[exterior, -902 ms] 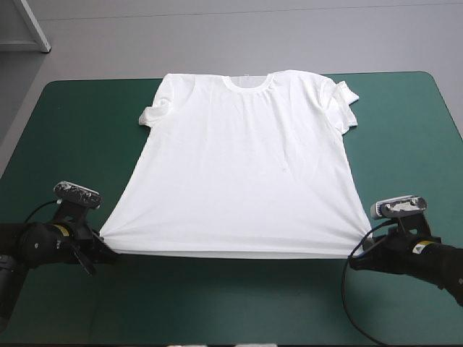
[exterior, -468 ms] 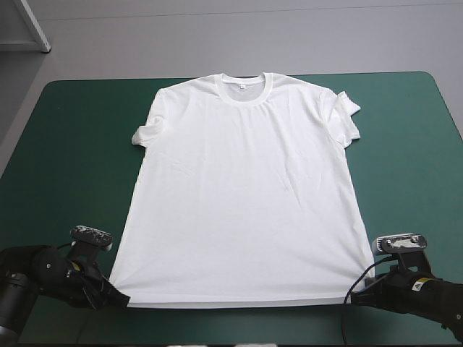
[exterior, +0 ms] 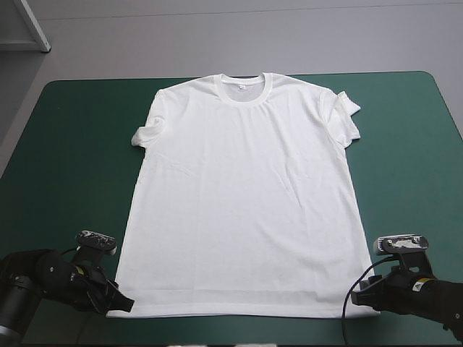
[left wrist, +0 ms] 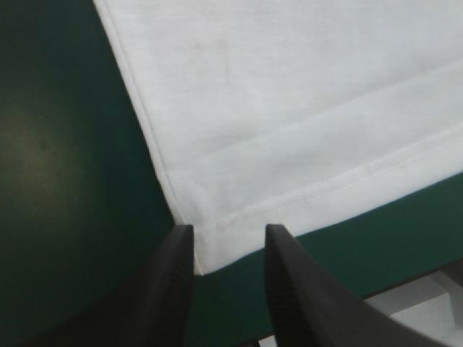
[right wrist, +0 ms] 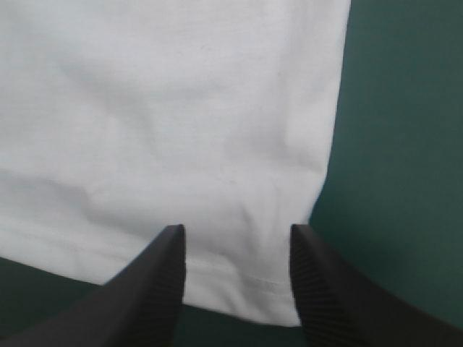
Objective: Fold the cloth
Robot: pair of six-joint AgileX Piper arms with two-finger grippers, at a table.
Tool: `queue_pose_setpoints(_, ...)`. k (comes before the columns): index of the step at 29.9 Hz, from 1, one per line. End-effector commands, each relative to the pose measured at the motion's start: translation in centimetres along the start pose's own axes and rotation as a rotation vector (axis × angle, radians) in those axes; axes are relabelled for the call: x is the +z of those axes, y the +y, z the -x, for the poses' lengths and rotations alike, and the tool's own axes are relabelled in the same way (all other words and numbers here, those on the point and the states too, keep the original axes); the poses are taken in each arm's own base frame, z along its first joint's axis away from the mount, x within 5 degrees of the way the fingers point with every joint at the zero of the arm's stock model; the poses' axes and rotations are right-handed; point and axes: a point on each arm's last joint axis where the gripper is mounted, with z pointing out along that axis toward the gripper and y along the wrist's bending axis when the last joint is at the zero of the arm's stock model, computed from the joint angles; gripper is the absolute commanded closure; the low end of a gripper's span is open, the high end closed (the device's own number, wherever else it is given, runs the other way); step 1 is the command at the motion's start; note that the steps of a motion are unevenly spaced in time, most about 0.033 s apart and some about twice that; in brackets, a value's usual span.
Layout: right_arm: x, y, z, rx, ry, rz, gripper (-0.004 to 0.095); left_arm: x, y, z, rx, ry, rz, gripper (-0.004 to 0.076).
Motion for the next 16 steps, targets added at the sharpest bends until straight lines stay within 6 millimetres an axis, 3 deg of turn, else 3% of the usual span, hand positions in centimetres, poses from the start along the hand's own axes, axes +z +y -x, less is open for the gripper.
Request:
queue_pose_setpoints(1,-0.7,0.0,1.2,0.005,-0.069,-0.005,0.0296,-0.6,-0.3,0.6,-0.006,-0.051,-0.018,0.0401)
queue_pose_setpoints(6,-2.9,0.3,3.5,-0.019,-0.230,-0.034,0.0304,-3.0,0.0,2.8,-0.017,-0.234,0.039,0.0400)
queue_pose_setpoints(10,-5.3,0.4,6.4,-0.037,-0.436,-0.070,0.0305,-5.6,0.8,6.5,-0.066,-0.487,0.105,0.0400)
queue_pose_setpoints(16,-5.8,0.3,10.1,-0.091,-0.465,-0.077,0.0307,-6.0,2.7,13.3,-0.113,-0.543,0.116,0.0370)
